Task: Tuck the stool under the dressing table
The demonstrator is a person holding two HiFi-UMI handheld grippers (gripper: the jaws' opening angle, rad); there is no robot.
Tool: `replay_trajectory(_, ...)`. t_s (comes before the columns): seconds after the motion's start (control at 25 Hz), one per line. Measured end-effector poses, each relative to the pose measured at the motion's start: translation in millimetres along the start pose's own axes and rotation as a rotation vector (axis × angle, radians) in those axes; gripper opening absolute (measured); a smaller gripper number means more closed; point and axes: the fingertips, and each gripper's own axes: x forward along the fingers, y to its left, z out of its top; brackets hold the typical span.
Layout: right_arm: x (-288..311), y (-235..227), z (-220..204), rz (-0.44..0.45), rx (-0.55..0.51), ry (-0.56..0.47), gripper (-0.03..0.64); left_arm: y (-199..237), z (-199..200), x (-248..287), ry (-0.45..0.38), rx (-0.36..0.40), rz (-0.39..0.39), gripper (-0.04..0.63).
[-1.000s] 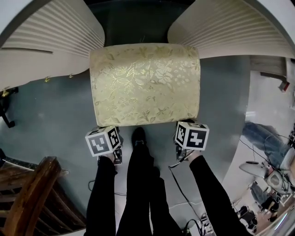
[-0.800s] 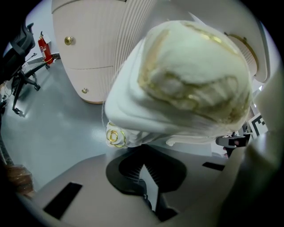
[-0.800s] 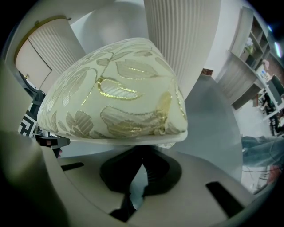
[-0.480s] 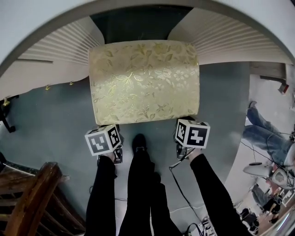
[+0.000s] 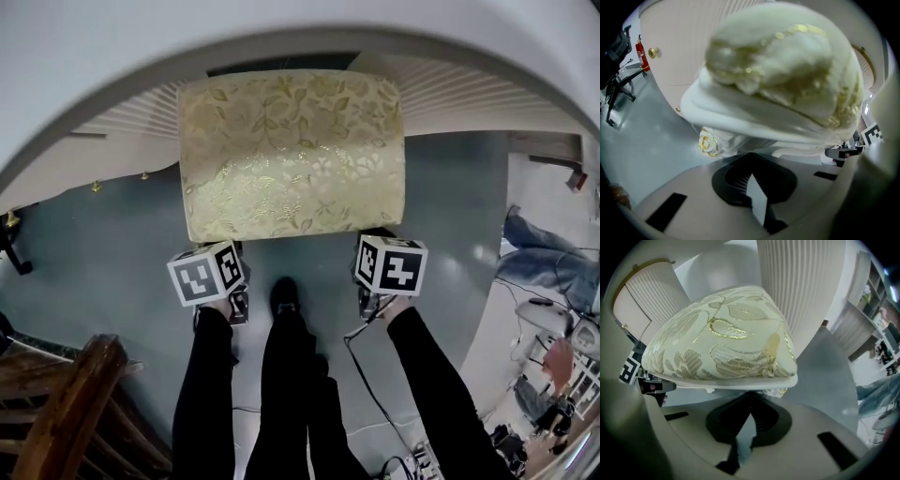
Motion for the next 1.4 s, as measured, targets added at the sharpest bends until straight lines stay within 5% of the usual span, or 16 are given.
replay_trajectory(1.0,2,-2,3,-0.033,-0.068,-0.045,0.005,-9,0,5,-0.044,0.028,-0.014,0.008)
replay_trajectory(1.4,-8,17,-22,0.094,-0.004,-0.106,0.005,-17,-2,-23,-0.149,0.093,-0.02,0.008)
